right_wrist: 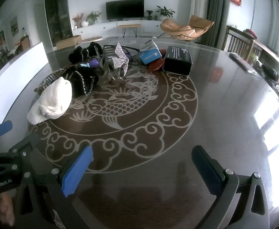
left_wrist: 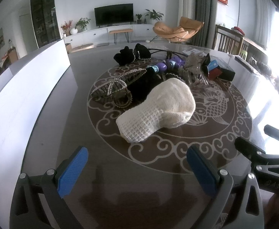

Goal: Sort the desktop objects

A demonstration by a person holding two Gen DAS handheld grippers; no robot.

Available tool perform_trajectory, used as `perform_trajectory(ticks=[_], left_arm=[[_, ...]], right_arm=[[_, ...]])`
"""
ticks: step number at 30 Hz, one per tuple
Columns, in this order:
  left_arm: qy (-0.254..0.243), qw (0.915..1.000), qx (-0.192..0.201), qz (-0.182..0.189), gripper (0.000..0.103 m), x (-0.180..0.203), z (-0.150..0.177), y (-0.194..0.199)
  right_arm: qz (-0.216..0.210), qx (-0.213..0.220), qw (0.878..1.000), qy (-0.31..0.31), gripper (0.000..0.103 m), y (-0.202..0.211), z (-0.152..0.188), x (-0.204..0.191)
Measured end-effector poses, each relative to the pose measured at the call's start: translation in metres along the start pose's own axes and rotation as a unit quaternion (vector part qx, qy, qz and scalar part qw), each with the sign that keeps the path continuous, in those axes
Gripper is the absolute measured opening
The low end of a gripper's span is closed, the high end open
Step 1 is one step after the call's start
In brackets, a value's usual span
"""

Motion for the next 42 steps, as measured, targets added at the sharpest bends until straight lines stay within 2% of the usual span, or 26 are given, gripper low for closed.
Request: perform_trajectory(ticks=[42], left_arm=[[0.004,0.9999,-0.008,0.012,0.103,0.0036,0.0030,-0.0021]], right_arm=[[0.000,-0.010,1.000,-0.005,0.103,-0.0036,0.0051,0.0036]])
Point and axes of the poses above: each gripper's, at about its wrist camera, not at the fingertips, and y roughly against the way its jaws point, x to its right, z to its underside, the point moved 10 cm from there along -y, roughly the way its jaws point, and after that the axes turned 11 degrees about x, right-handed, at the moved point
